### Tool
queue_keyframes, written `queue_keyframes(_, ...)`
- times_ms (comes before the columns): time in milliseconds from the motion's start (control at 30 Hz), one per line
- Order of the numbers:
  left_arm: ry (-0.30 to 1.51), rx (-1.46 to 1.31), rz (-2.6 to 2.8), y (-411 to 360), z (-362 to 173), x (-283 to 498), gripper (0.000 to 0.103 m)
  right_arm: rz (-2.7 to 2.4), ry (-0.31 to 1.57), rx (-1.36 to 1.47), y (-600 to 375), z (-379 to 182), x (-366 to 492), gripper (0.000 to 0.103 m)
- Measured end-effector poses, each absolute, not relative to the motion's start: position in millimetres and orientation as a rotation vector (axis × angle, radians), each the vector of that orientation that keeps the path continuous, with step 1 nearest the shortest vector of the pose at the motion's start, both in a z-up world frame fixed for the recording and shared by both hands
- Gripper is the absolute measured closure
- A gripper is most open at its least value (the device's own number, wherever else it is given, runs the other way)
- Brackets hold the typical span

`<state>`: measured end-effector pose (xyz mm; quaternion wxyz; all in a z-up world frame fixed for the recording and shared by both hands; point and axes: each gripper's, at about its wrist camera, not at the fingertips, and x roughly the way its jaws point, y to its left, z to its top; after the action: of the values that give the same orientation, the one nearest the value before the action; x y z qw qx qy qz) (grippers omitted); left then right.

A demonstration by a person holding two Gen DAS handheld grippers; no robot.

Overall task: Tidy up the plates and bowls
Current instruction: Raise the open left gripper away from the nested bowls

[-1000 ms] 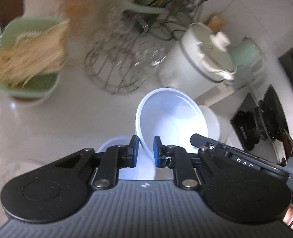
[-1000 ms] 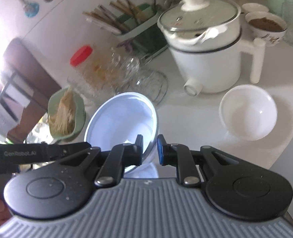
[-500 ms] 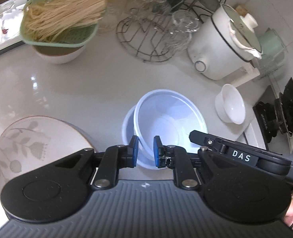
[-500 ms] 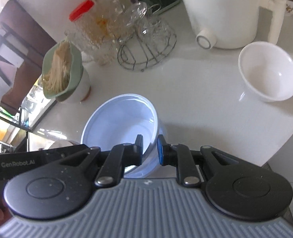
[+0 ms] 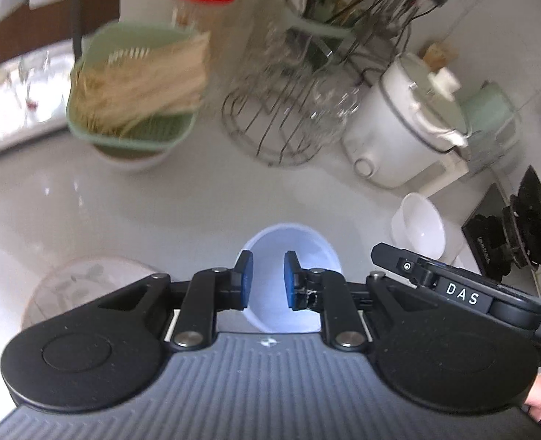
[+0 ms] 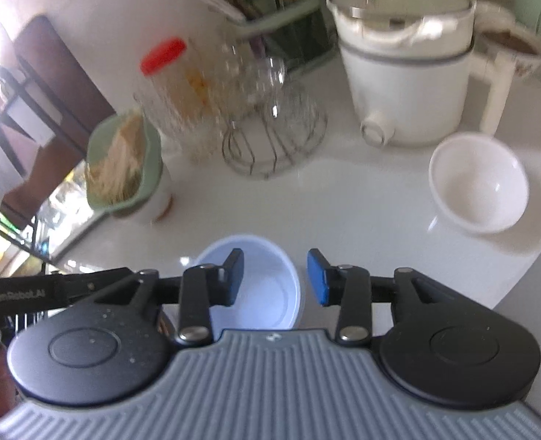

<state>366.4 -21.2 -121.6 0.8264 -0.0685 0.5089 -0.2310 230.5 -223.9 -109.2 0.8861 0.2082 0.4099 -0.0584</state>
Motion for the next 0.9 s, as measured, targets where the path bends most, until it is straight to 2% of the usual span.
queue_keyframes(467, 0.927, -0.098, -0.597, -19, -71, 334, 0.083, -0.191, 0.659, 0.346, -207, -60, 186, 0.062)
queue_keyframes(900, 0.854, -0.067, -0.688, -28, -71, 306, 0.083, -0.302, 0.586, 0.286, -199, -42, 133, 0.062)
